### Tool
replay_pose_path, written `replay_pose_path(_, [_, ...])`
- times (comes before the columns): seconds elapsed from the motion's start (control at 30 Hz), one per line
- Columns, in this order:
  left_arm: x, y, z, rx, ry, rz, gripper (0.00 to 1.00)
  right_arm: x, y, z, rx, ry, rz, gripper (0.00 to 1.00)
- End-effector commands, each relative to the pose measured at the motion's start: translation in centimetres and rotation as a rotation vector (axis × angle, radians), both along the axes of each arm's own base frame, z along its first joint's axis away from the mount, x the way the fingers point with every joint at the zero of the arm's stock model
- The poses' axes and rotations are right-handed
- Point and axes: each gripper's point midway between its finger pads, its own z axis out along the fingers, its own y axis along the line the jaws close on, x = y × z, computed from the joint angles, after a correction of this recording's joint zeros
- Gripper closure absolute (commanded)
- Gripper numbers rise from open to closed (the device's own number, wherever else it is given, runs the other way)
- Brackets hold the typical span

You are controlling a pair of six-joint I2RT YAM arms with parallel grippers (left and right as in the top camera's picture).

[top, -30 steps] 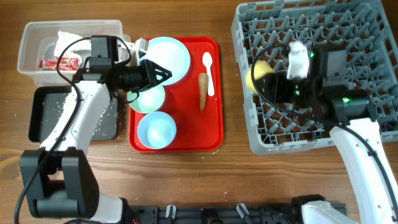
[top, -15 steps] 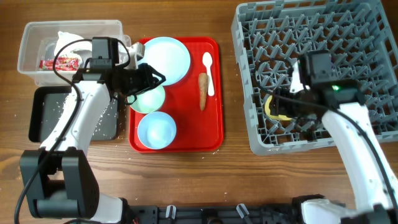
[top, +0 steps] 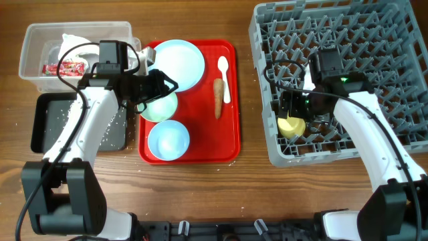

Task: Sort waste into correct bins and load items into the dishwasher rack
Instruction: 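Place the yellow cup in the dish rack with the right gripper, then reach the right gripper to the red tray and grasp the blue bowl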

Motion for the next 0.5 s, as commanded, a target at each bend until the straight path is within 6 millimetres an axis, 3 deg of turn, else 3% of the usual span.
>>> replay_pose_path(0.0, [0.7, 0.8, 1.4, 0.063, -0.092, -0.027, 0.61, 2.1, 1.4, 2.5, 0.075, -0.07, 0.014, 0.04])
replay_pose_path(0.13, [1.3, 1.8, 4.0, 0.12, -0.176, 0.009, 0.59, 4.6, 2.4, 7.4, 0.09, -0.193, 0.039, 0.04])
replay_pose_path(0.23, [1.7, 3.0, 7.1, 0.185, -0.269, 0.057, 0.57, 5.8, 5.6, 10.4, 0.127, -0.289, 0.121, 0.04])
replay_pose_path(0.3, [1.7, 4.1, 8.8, 0.235, -0.318, 0.101, 0.56, 5.8, 8.3, 10.9, 0.161, -0.323, 0.188, 0.05])
replay_pose_path(0.33, [1.5, 5.1, 9.5, 0.272, -0.325, 0.158, 0.56, 5.6, 10.8, 10.9, 0.18, -0.334, 0.234, 0.07])
replay_pose_path(0.47, [0.7, 9.8, 9.9, 0.386, -0.251, 0.462, 0.53, 4.8, 17.2, 9.4, 0.233, -0.321, 0.322, 0.11])
